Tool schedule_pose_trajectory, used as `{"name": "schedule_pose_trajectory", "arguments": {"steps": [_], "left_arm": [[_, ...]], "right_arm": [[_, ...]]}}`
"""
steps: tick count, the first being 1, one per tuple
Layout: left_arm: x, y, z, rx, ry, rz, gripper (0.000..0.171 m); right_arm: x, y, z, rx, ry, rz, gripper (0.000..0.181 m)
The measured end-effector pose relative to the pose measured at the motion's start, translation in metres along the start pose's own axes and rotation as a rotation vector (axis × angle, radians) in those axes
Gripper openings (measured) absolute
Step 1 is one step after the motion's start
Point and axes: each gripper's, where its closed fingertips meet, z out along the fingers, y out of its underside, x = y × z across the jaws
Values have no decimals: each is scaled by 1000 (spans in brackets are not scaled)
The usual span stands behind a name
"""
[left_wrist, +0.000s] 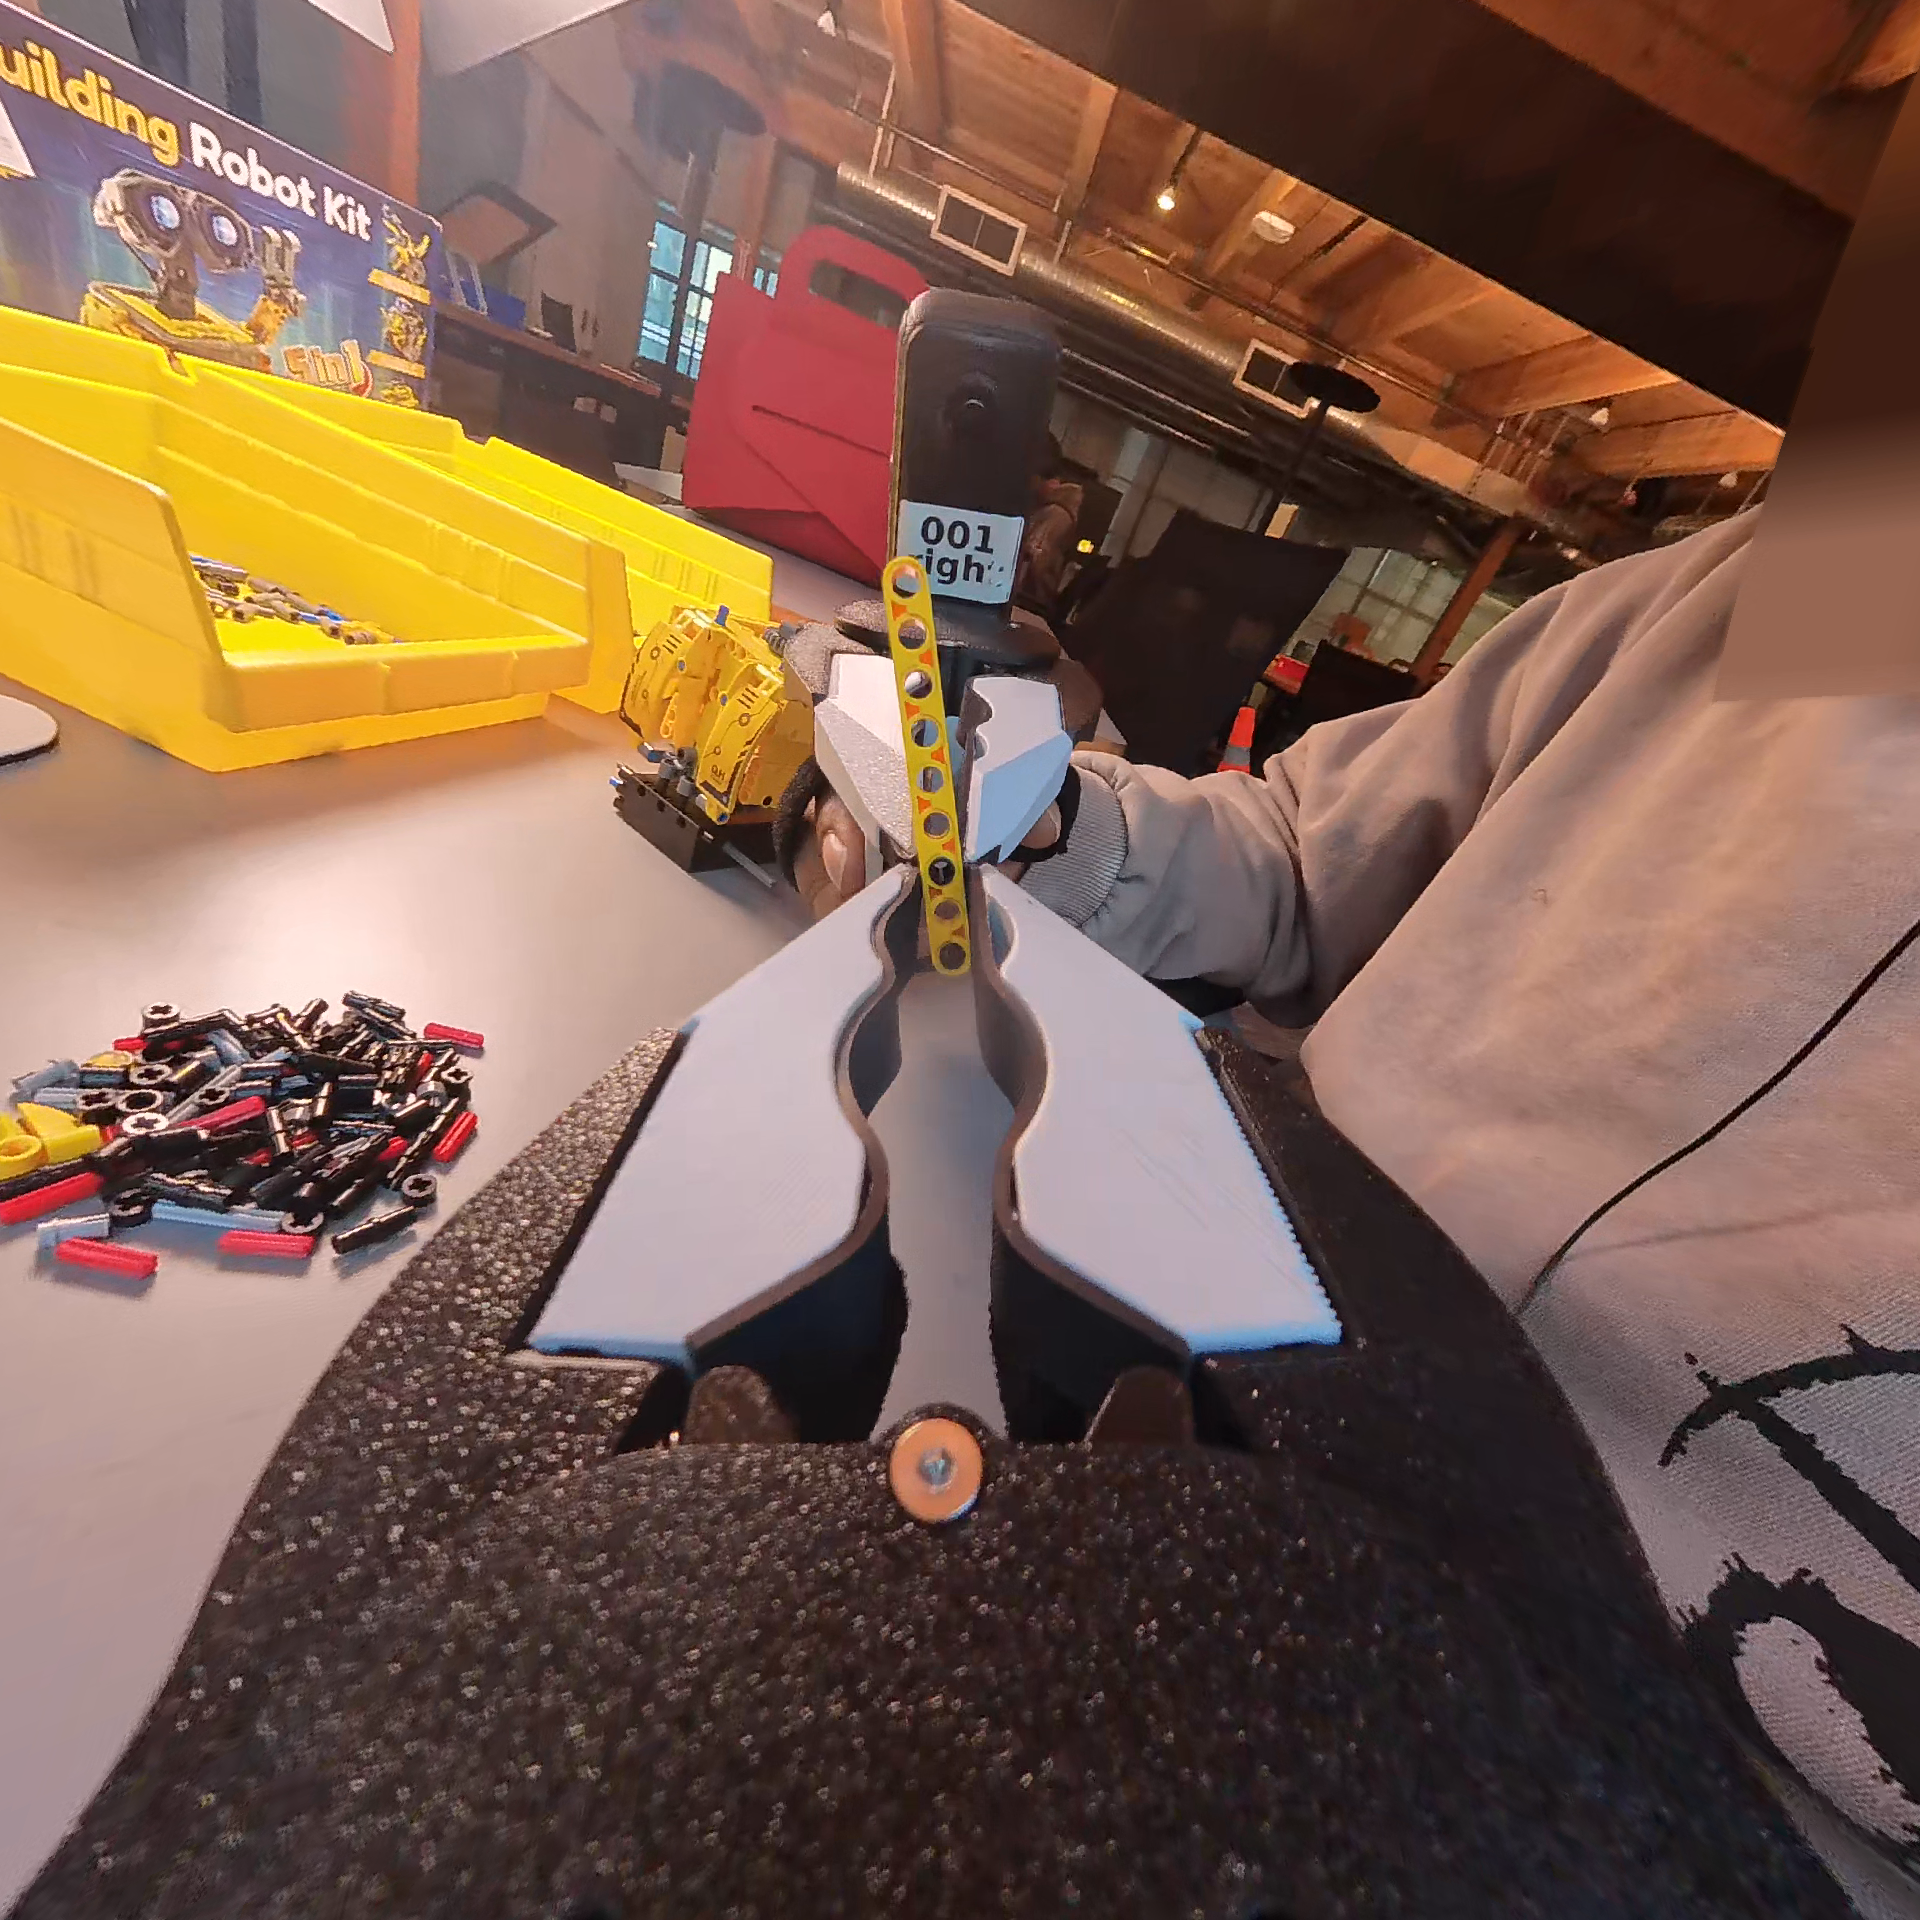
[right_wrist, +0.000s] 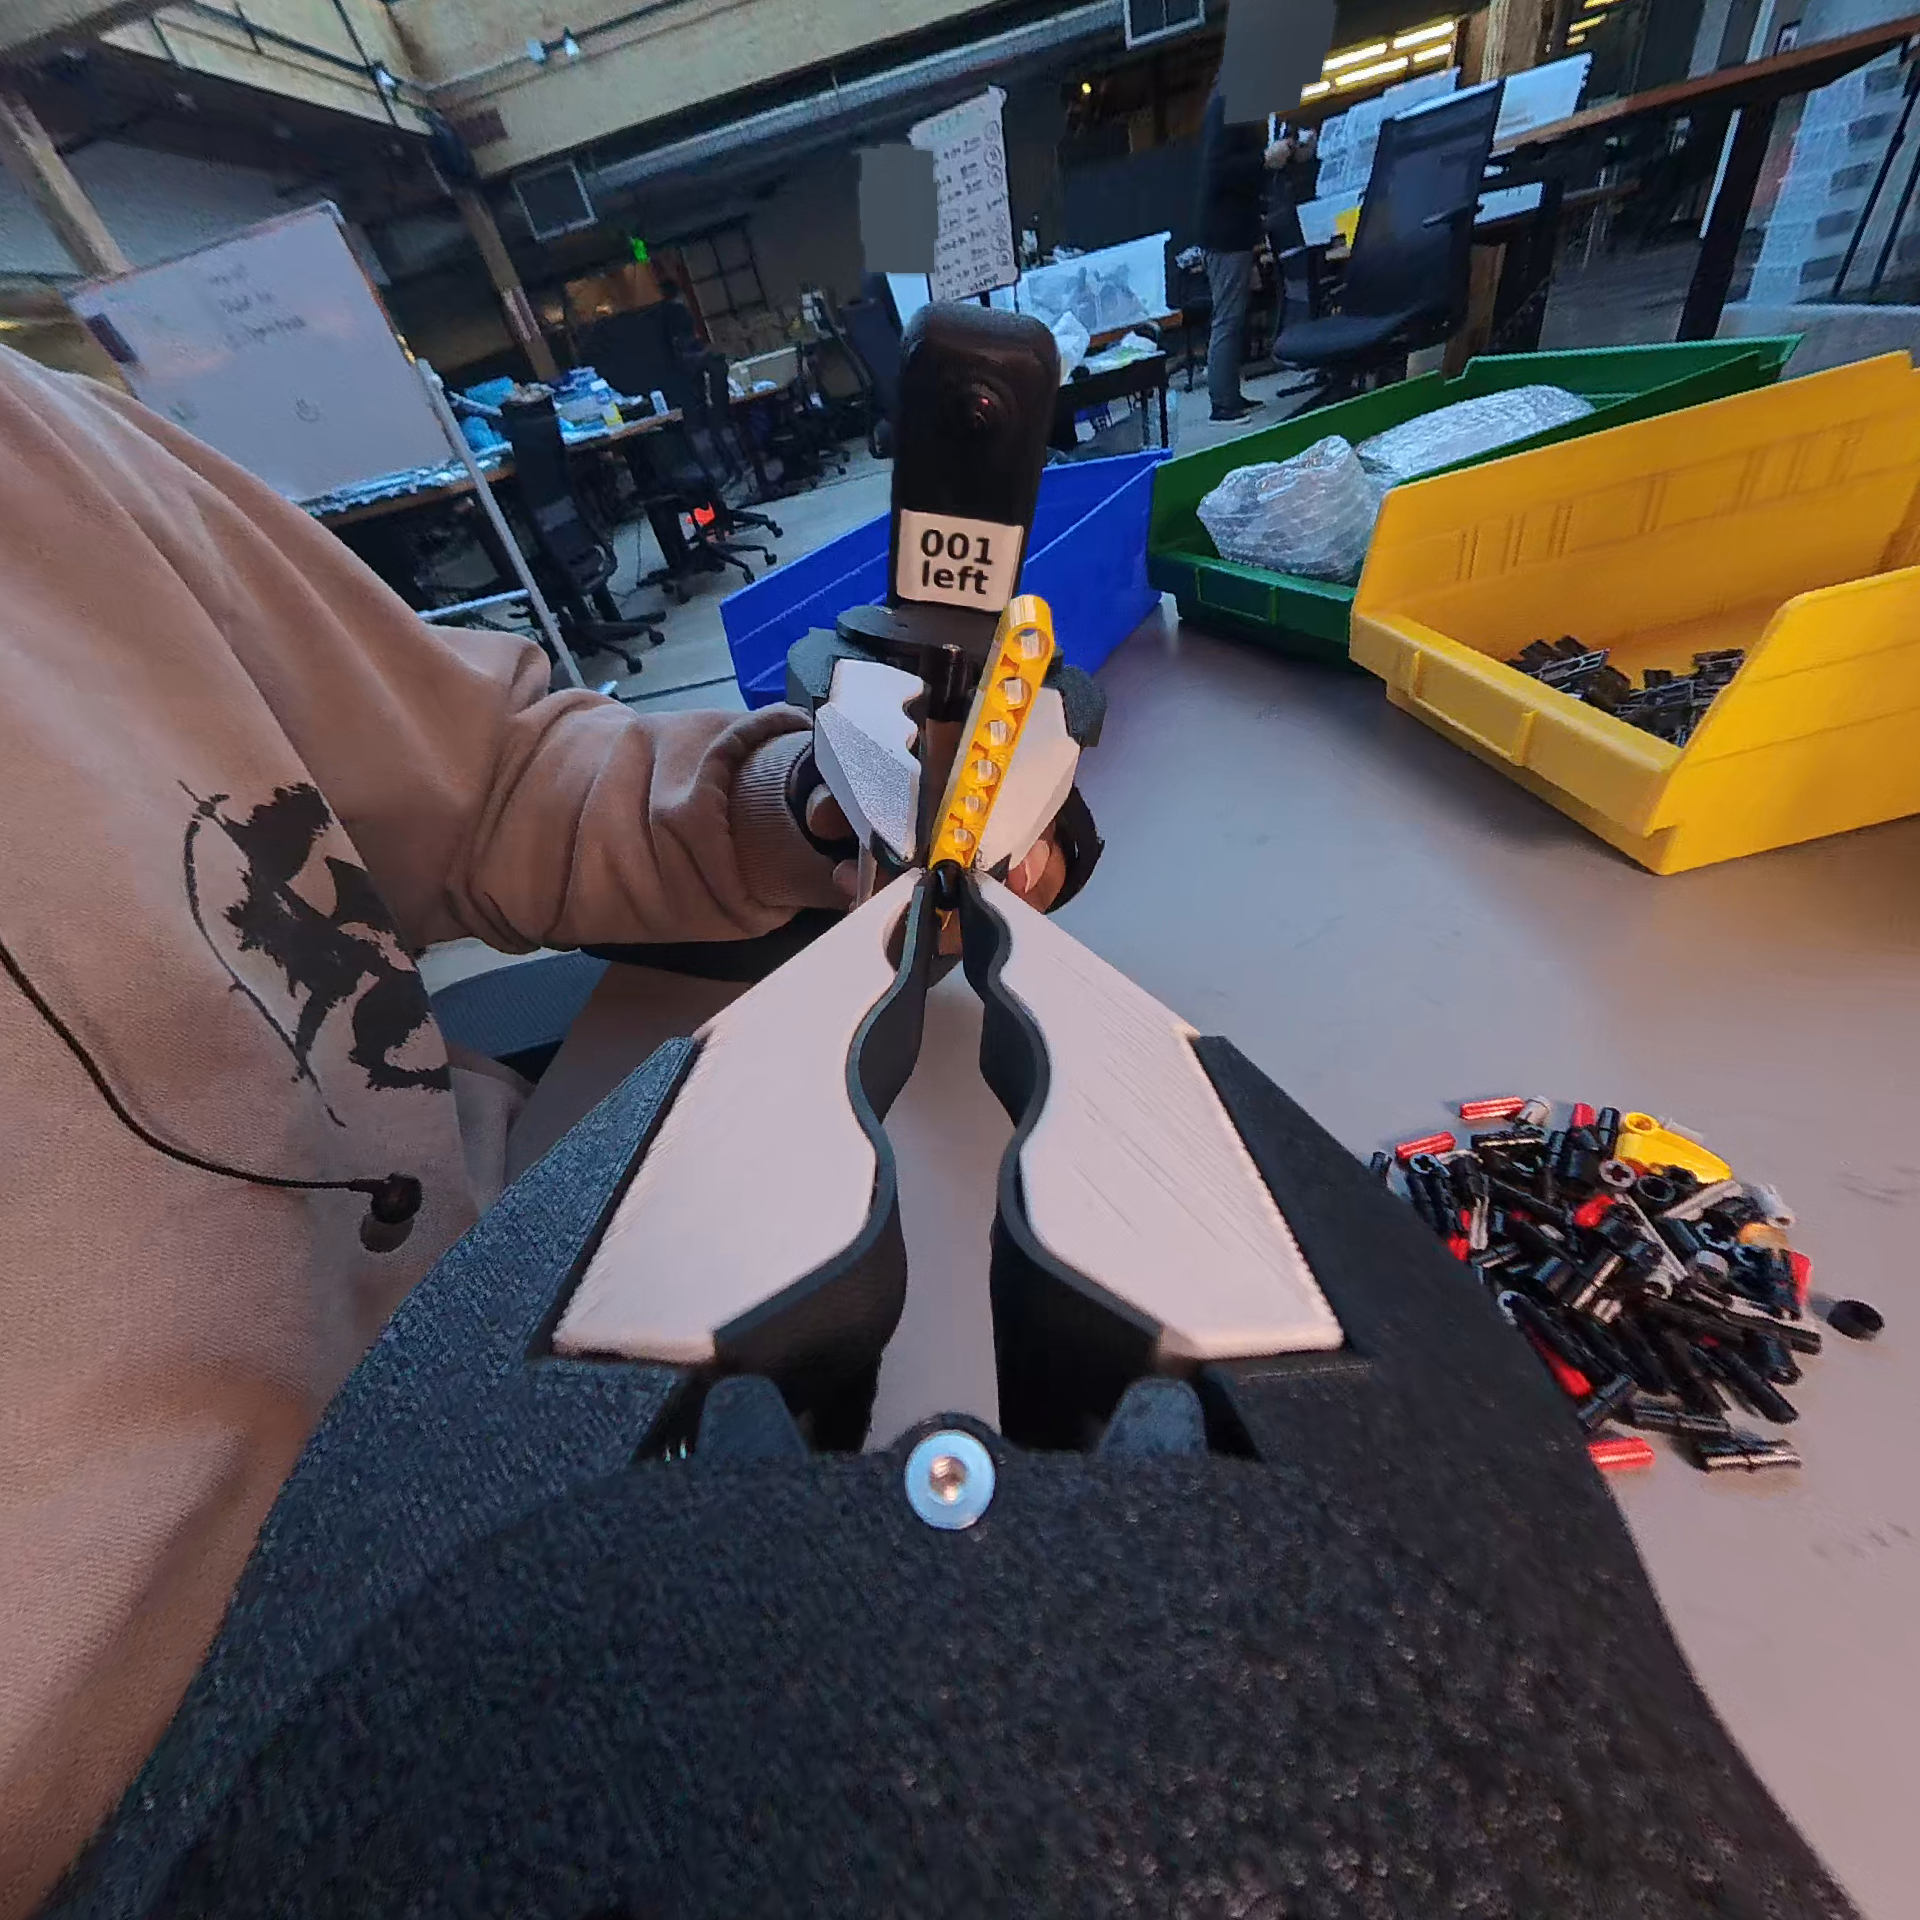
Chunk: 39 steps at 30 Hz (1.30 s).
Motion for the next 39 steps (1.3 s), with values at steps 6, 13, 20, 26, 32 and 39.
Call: {"name": "schedule_pose_trajectory", "arguments": {"steps": [6, 13, 20, 26, 32, 39], "left_arm": [[7, -10, 0, 13, -15, 60, 6], [9, -65, -34, 250, -65, 98, 6], [-1, -77, -54, 310, -110, 96, 6], [-28, -67, -59, 336, -145, -65, 6], [-39, -59, -57, 368, -150, -169, 6], [-26, -48, -33, 351, -31, -235, 6]], "right_arm": [[-8, -10, -1, 53, -53, 2, 4], [-6, -26, -6, 124, -80, -19, 2], [64, 12, 4, -81, 277, -81, 4], [138, 64, -10, -435, 638, -272, 5], [135, 54, -12, -362, 633, -284, 27], [39, -12, 19, 42, 155, -34, 20]]}}
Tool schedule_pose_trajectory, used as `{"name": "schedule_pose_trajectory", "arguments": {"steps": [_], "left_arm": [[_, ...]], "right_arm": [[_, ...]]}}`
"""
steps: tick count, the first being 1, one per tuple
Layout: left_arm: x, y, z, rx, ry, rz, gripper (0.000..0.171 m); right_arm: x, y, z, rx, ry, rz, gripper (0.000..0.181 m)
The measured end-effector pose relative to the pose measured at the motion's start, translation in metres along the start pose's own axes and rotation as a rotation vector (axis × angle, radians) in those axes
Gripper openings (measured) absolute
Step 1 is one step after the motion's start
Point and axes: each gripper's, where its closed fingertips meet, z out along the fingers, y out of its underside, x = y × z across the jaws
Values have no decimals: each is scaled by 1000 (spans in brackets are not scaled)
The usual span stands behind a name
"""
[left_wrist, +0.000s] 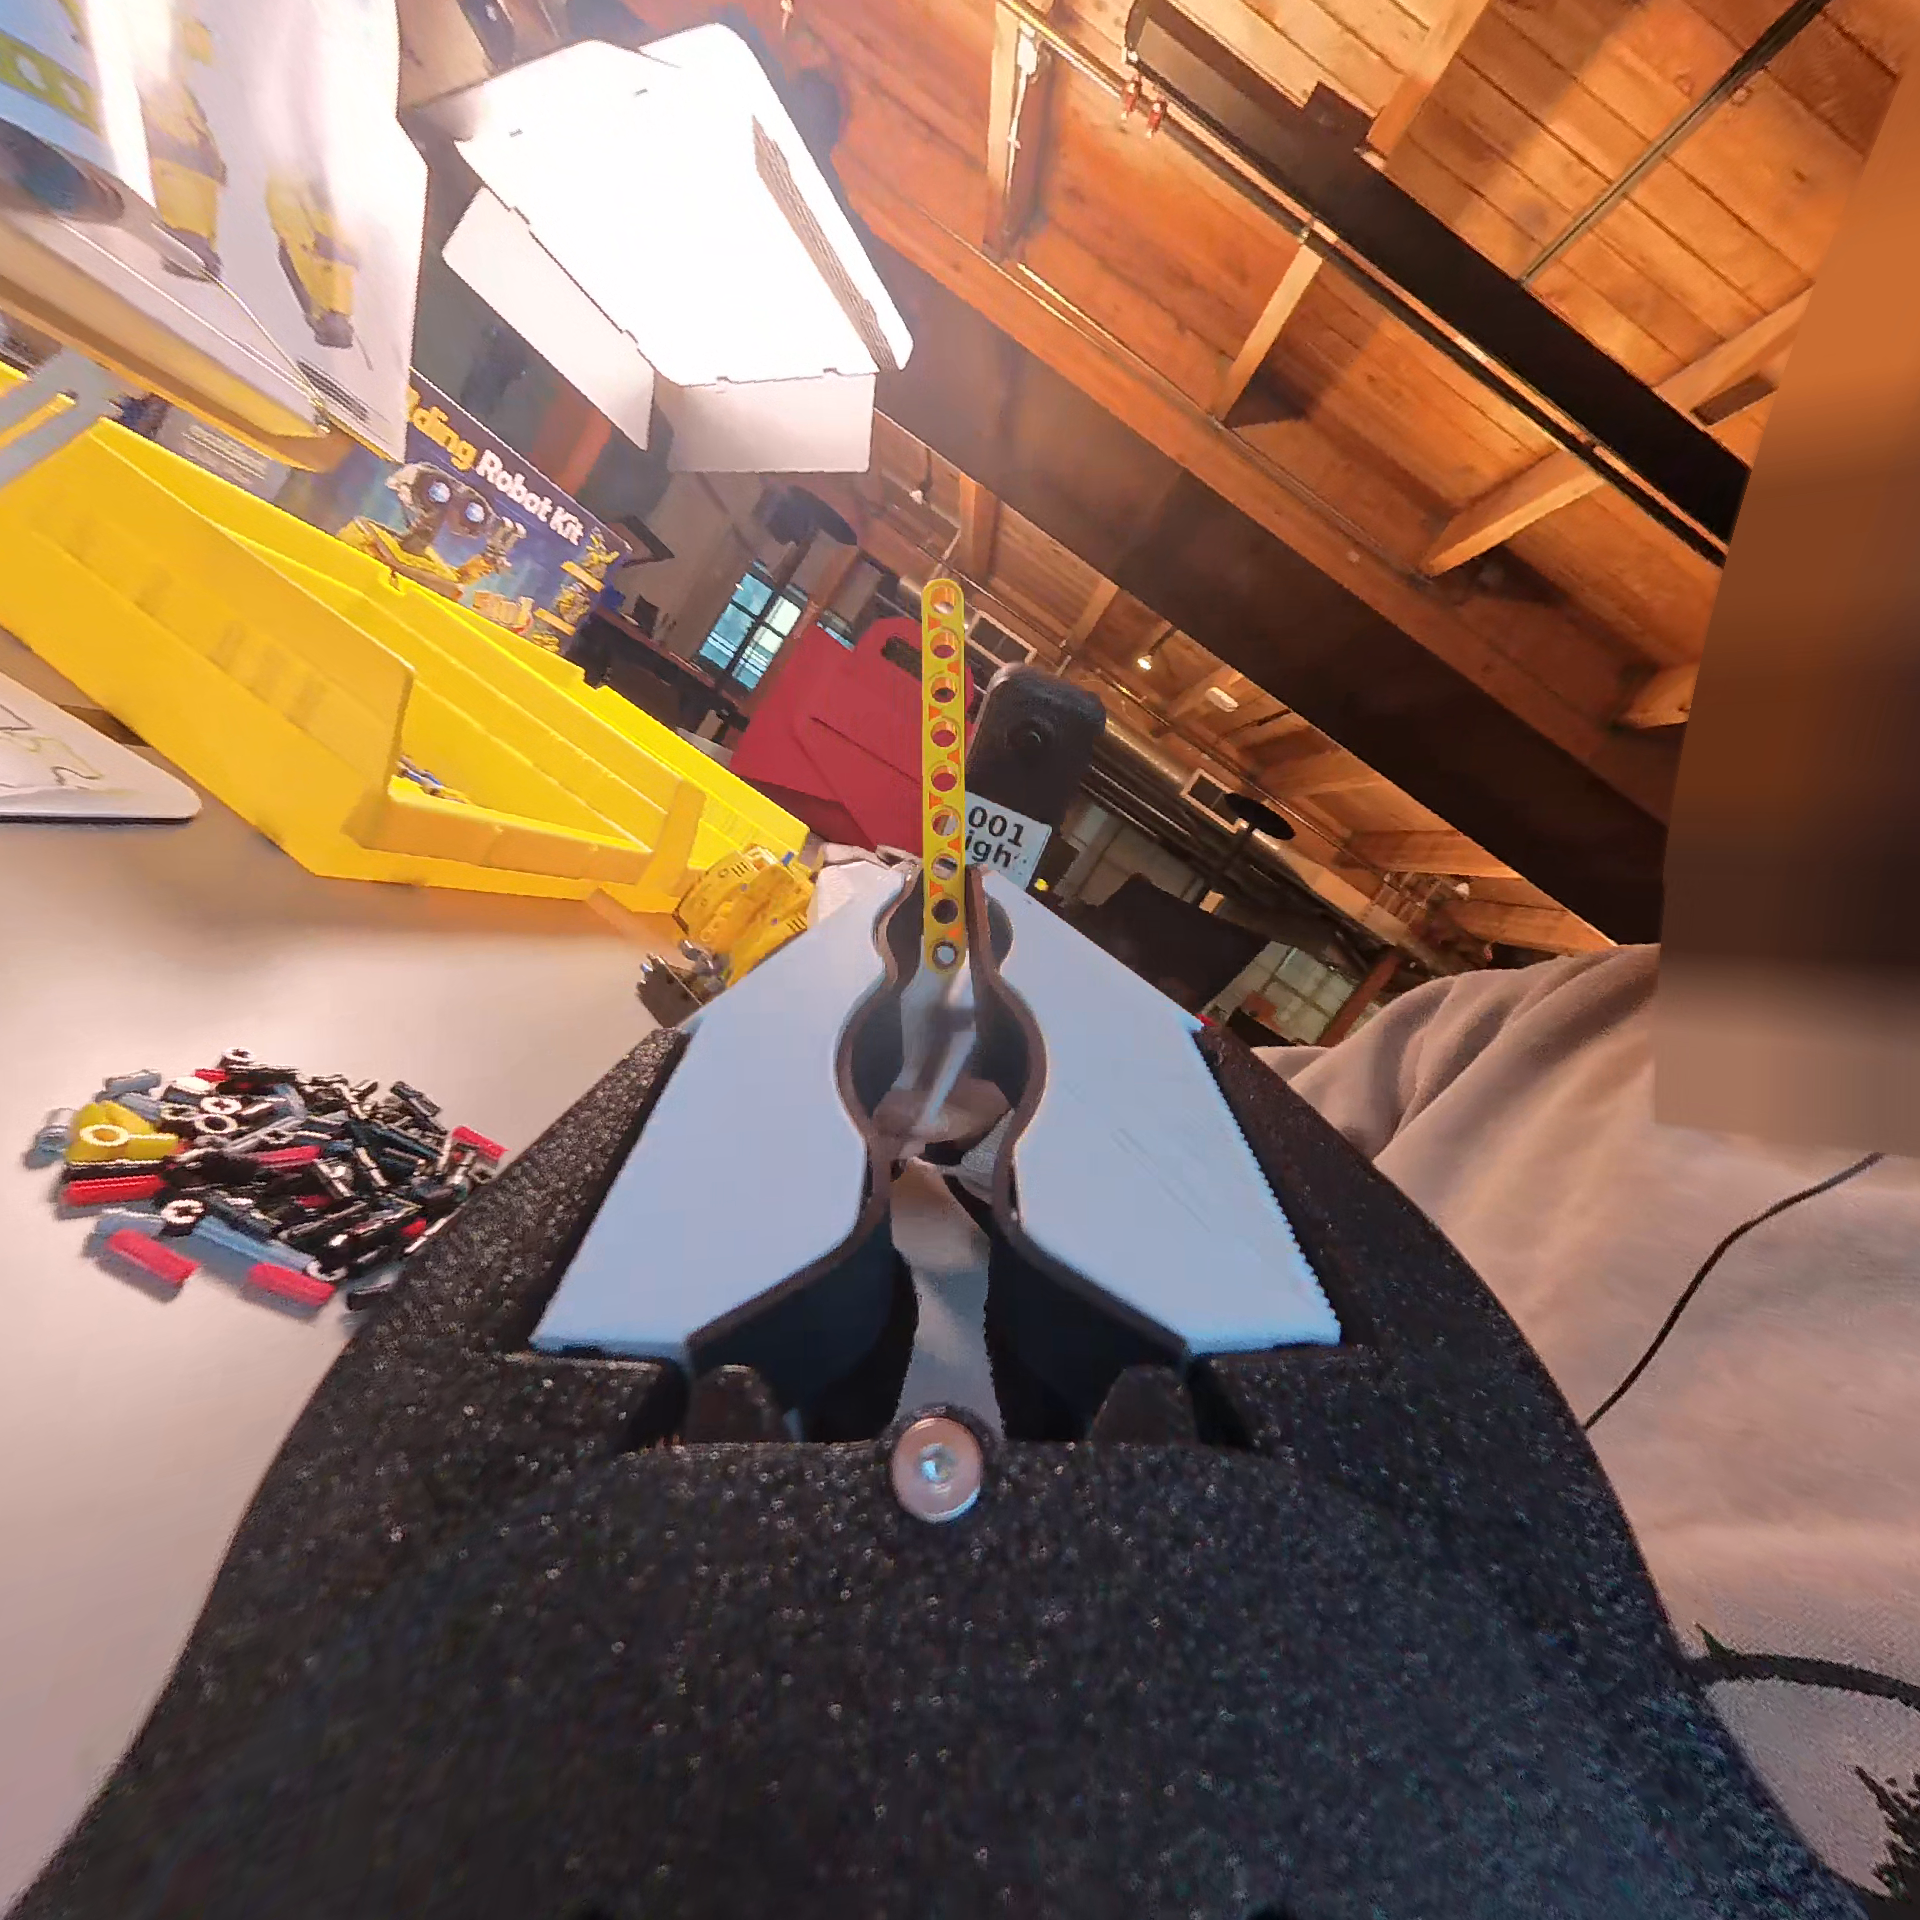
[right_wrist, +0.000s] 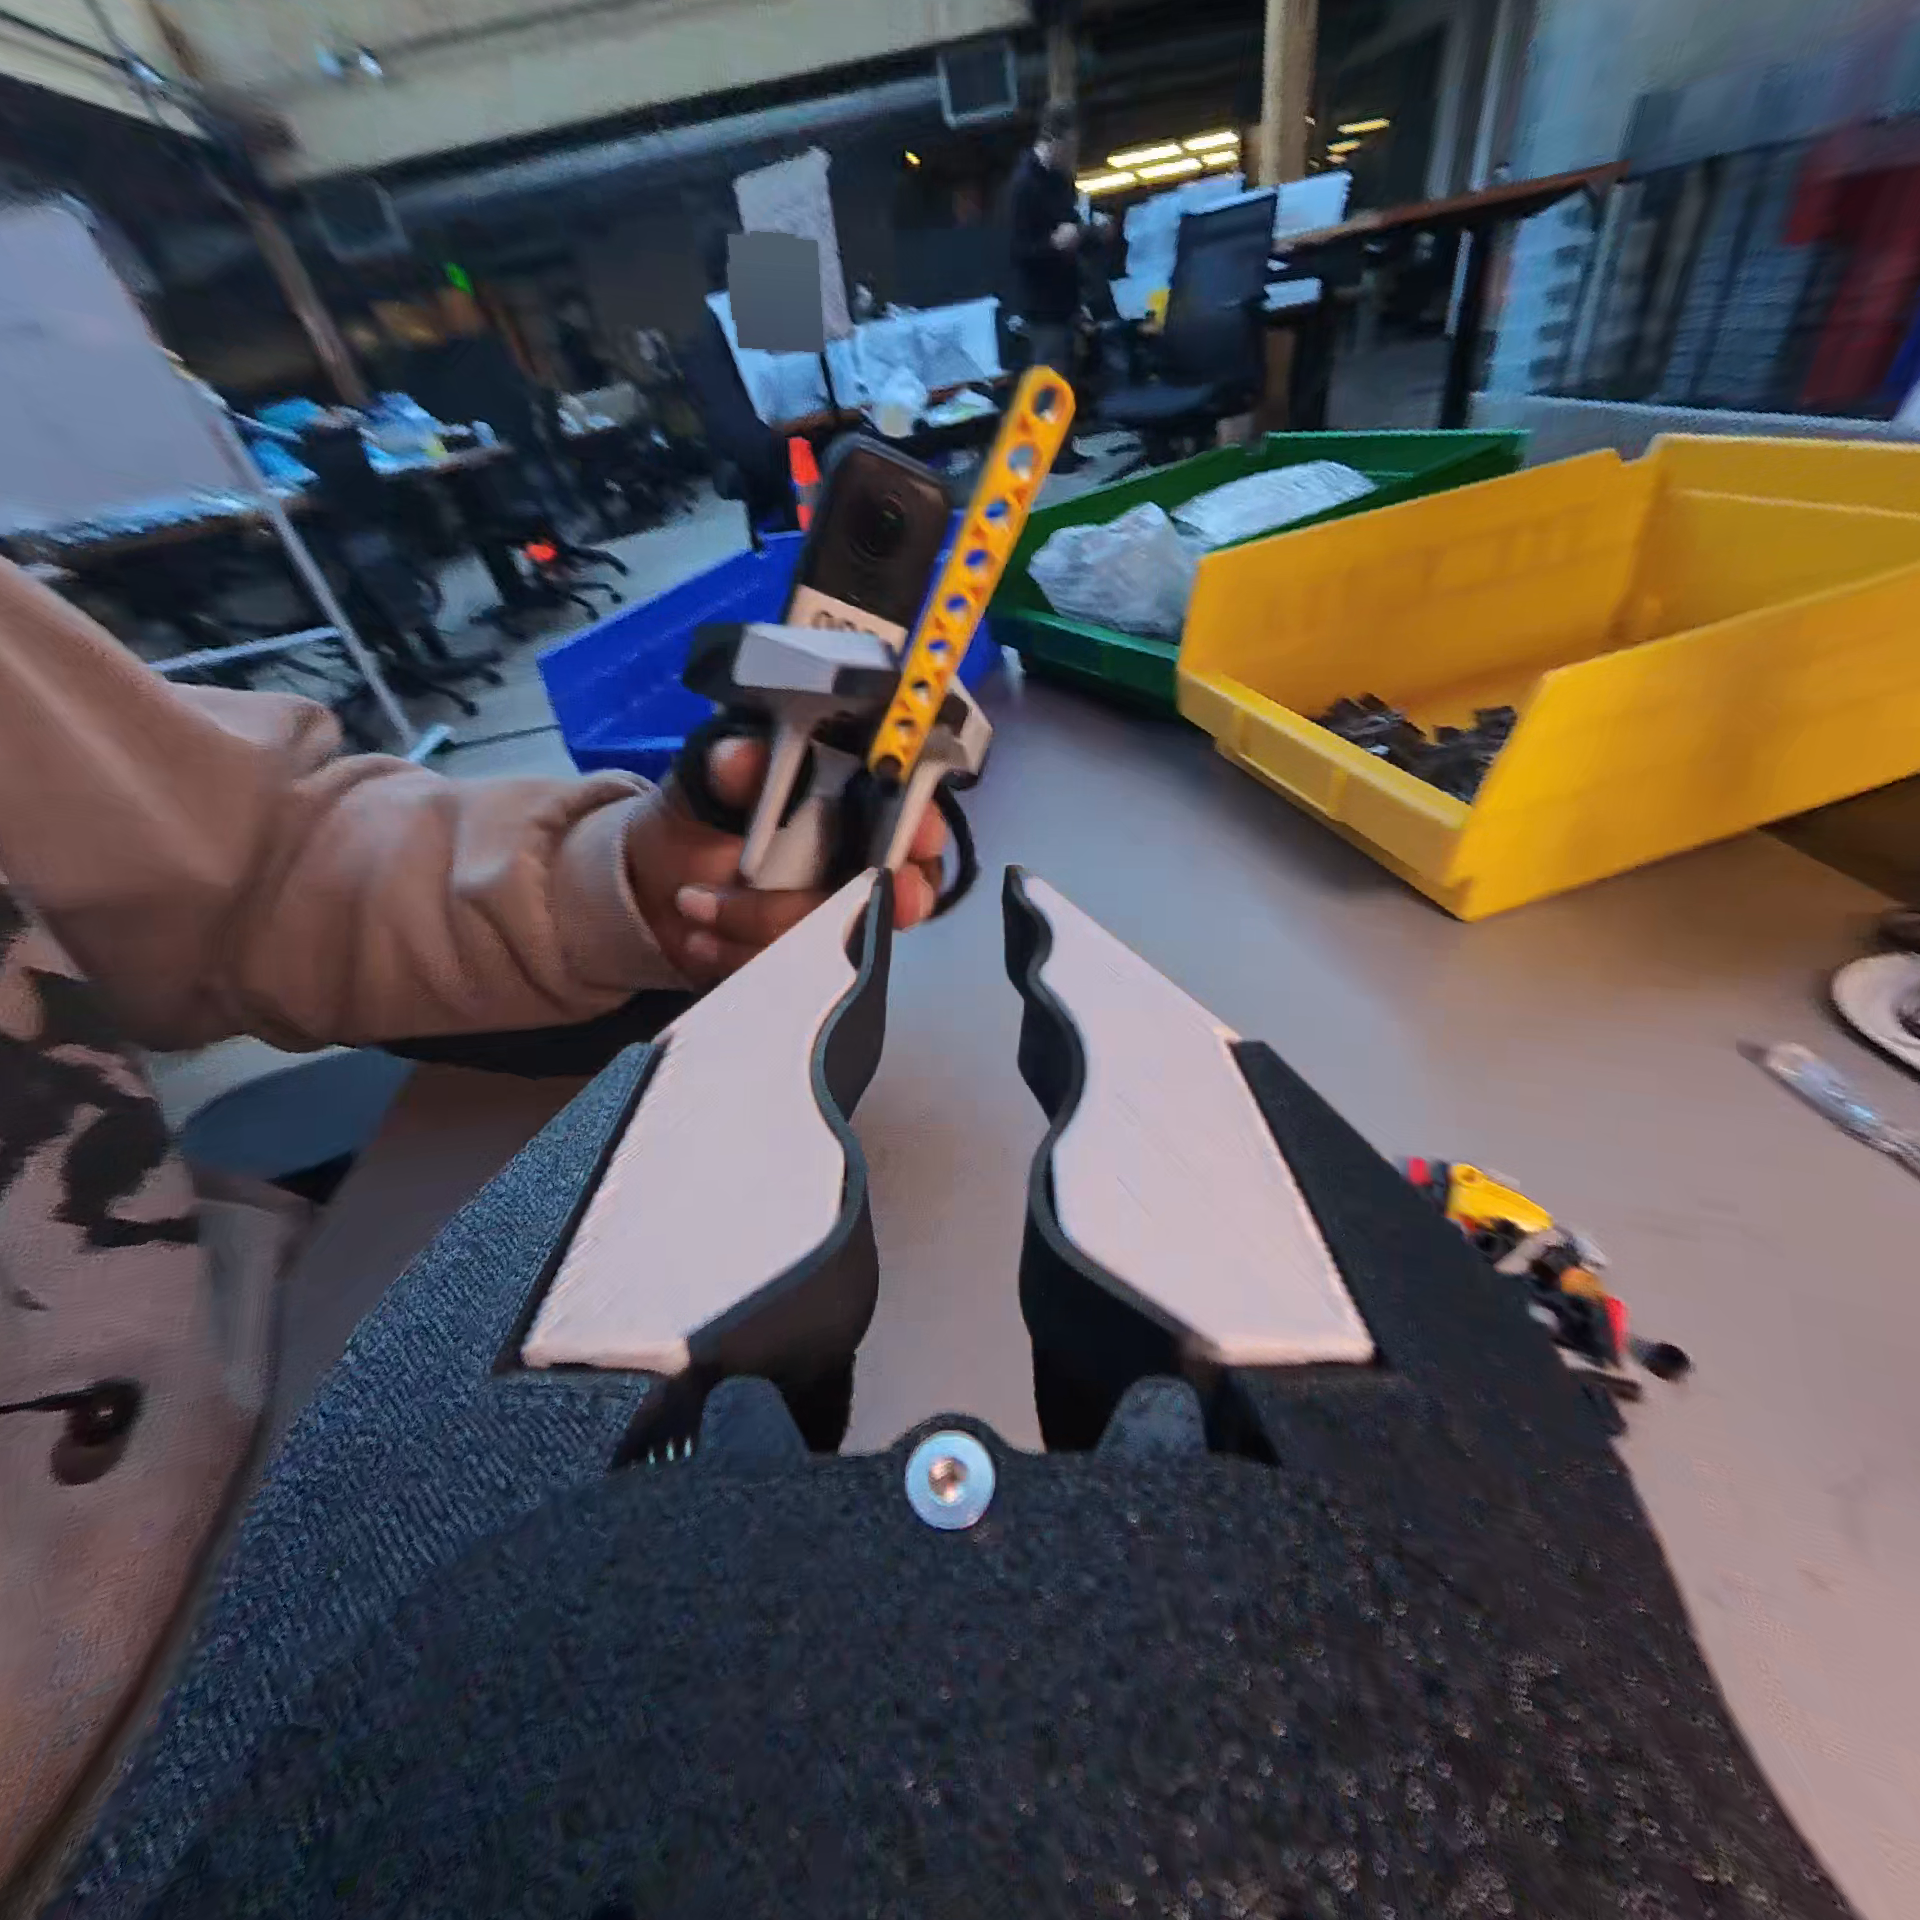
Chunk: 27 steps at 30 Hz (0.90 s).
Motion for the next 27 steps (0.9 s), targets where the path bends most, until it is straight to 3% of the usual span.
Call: {"name": "schedule_pose_trajectory", "arguments": {"steps": [4, 16, 21, 27], "left_arm": [[8, 13, 9, -54, 23, 44, 6], [12, 16, 11, -80, 3, 155, 6], [14, 25, 10, -160, -8, 237, 13], [19, 31, 11, -195, 27, 229, 8]], "right_arm": [[-21, -8, 2, 39, -84, 30, 6], [-25, -11, -1, 60, -109, 41, 4], [-28, -13, -5, 70, -128, 18, 3], [-34, -13, -9, 58, -153, -5, 4]]}}
